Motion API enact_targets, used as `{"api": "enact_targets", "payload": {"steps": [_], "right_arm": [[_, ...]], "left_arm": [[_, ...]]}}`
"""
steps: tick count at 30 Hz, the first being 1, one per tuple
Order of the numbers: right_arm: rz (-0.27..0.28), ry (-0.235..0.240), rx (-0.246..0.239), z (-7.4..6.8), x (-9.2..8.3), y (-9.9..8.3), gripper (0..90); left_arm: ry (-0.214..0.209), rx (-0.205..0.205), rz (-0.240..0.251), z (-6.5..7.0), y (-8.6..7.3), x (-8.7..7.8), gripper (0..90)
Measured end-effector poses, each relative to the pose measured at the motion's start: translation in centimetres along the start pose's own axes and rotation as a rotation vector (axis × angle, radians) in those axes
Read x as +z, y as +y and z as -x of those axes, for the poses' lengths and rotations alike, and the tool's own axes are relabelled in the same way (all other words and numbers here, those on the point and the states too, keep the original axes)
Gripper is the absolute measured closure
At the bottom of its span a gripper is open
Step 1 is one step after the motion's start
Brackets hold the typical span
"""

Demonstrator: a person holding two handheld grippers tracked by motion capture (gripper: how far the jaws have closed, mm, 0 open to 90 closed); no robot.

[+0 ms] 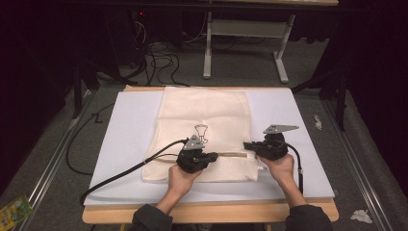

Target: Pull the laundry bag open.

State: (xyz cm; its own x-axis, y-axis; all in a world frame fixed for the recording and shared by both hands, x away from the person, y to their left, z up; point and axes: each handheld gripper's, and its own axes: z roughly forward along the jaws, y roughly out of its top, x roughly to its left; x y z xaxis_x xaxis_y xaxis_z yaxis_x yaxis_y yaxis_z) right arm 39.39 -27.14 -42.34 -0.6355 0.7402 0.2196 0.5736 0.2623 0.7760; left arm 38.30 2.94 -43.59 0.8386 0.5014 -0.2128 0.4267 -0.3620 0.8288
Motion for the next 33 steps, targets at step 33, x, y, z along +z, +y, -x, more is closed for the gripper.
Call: {"api": "enact_targets", "payload": {"steps": [33], "right_arm": [[-0.021, -0.019, -0.006, 0.0, 0.1, -0.1, 88.0]], "left_arm": [[0.041, 0.002, 0.023, -0.8, -0.8, -2.4, 87.4]]}}
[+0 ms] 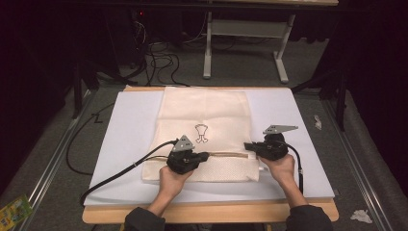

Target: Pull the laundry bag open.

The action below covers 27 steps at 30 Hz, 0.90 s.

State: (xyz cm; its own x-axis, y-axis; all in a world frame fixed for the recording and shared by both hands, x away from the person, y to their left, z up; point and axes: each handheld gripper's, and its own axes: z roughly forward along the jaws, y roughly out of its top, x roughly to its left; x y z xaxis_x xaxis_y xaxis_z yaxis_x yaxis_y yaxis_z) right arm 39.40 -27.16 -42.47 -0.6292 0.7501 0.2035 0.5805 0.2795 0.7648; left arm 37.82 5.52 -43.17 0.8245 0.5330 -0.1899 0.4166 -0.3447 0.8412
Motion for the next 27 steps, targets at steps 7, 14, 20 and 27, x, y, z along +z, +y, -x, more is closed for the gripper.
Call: {"api": "enact_targets", "payload": {"steps": [7, 14, 20, 27], "right_arm": [[-0.001, 0.001, 0.001, 0.0, 0.0, 0.0, 88.0], [-0.003, 0.003, 0.005, 0.0, 0.1, 0.0, 88.0], [-0.003, 0.002, 0.007, 0.0, 0.1, -0.1, 88.0], [-0.003, 0.003, 0.006, 0.0, 0.1, -0.1, 88.0]], "left_arm": [[0.004, -0.012, 0.013, -0.4, -0.2, -0.8, 87.4], [-0.005, -0.018, 0.017, -0.5, -0.1, -0.9, 87.4], [0.006, -0.014, 0.014, -0.6, -0.1, -1.3, 87.4], [0.01, -0.016, 0.026, -0.7, -0.2, -1.9, 87.4]]}}
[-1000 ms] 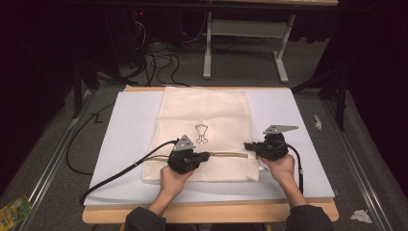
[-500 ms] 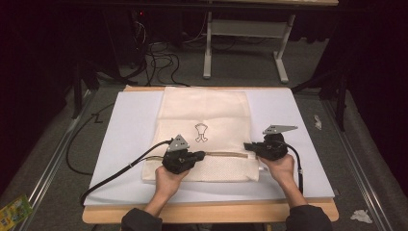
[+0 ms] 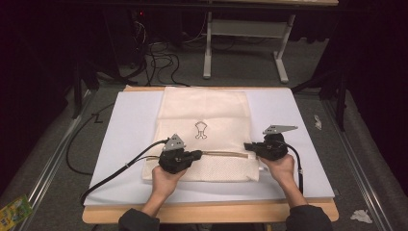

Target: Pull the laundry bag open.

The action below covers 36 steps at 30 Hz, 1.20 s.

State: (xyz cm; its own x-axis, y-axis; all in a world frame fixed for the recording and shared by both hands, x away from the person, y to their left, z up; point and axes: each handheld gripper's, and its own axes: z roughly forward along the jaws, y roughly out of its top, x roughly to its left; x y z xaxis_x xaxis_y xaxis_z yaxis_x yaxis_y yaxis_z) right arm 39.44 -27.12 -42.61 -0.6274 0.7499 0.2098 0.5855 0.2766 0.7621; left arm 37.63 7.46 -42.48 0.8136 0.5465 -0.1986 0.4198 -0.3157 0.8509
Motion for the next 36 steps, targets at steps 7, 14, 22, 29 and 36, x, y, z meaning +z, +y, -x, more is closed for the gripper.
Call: {"api": "enact_targets", "payload": {"steps": [7, 14, 22, 29, 36], "right_arm": [[0.001, -0.003, -0.004, 0.0, 0.0, 0.0, 88.0], [0.004, -0.006, -0.01, 0.0, 0.0, 0.1, 88.0], [0.005, -0.014, -0.002, 0.1, -0.2, 0.1, 88.0], [-0.001, -0.015, -0.004, 0.0, -0.1, 0.2, 88.0], [-0.001, -0.016, -0.005, 0.0, -0.1, 0.2, 88.0]], "left_arm": [[0.014, 0.001, 0.007, -0.2, -0.1, -0.5, 87.4], [0.028, 0.0, 0.017, -0.5, -0.1, -1.3, 87.4], [0.047, -0.008, 0.02, -1.0, -0.5, -2.3, 87.4], [0.063, -0.013, 0.029, -1.4, -0.7, -3.2, 87.4], [0.079, -0.006, 0.031, -1.5, -0.7, -3.6, 87.4]]}}
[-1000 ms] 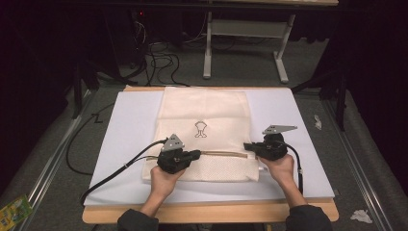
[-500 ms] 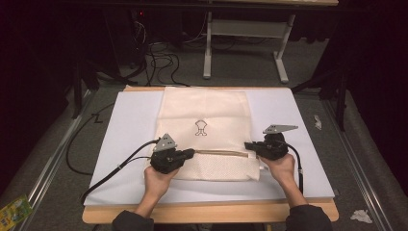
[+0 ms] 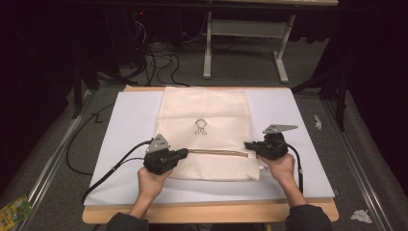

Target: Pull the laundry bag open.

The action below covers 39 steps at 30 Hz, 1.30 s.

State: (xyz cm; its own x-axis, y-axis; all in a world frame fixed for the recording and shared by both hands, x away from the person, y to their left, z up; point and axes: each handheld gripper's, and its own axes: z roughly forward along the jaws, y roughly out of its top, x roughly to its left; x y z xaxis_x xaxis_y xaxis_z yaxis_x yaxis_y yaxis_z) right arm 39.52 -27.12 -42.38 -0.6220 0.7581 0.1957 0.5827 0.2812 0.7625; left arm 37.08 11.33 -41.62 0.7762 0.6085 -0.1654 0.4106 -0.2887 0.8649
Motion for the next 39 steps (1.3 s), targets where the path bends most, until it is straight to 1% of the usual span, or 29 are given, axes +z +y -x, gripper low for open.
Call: {"api": "enact_targets", "payload": {"steps": [1, 4, 9, 15, 18, 27, 29, 33, 37, 39], "right_arm": [[0.0, -0.001, -0.001, 0.0, 0.0, 0.0, 88.0], [0.001, 0.001, -0.001, 0.0, -0.1, 0.0, 88.0], [0.001, -0.004, -0.005, 0.1, 0.0, 0.0, 88.0], [-0.004, -0.007, -0.008, 0.0, 0.0, 0.1, 88.0], [-0.003, -0.008, -0.006, 0.1, 0.0, 0.0, 88.0], [-0.005, -0.011, -0.007, 0.1, -0.1, 0.0, 88.0], [-0.005, -0.008, -0.002, 0.1, -0.1, -0.1, 88.0], [-0.015, -0.008, -0.007, 0.0, 0.1, -0.1, 88.0], [-0.017, -0.009, -0.009, 0.0, 0.1, -0.1, 88.0], [-0.018, -0.011, -0.009, 0.0, 0.1, -0.1, 88.0]], "left_arm": [[-0.006, -0.009, 0.005, -0.1, 0.0, -0.1, 87.4], [0.006, -0.001, 0.001, -0.2, 0.0, -0.3, 87.4], [0.012, -0.014, 0.013, -0.6, -0.2, -0.7, 87.4], [0.023, -0.014, 0.016, -0.8, -0.3, -1.1, 87.4], [0.027, -0.022, 0.028, -1.0, -0.4, -1.4, 87.4], [0.045, -0.029, 0.036, -1.4, -0.6, -2.1, 87.5], [0.042, -0.037, 0.041, -1.5, -0.6, -2.3, 87.4], [0.045, -0.032, 0.033, -1.5, -0.7, -2.3, 87.4], [0.045, -0.03, 0.034, -1.5, -0.8, -2.3, 87.4], [0.051, -0.031, 0.037, -1.5, -0.9, -2.4, 87.4]]}}
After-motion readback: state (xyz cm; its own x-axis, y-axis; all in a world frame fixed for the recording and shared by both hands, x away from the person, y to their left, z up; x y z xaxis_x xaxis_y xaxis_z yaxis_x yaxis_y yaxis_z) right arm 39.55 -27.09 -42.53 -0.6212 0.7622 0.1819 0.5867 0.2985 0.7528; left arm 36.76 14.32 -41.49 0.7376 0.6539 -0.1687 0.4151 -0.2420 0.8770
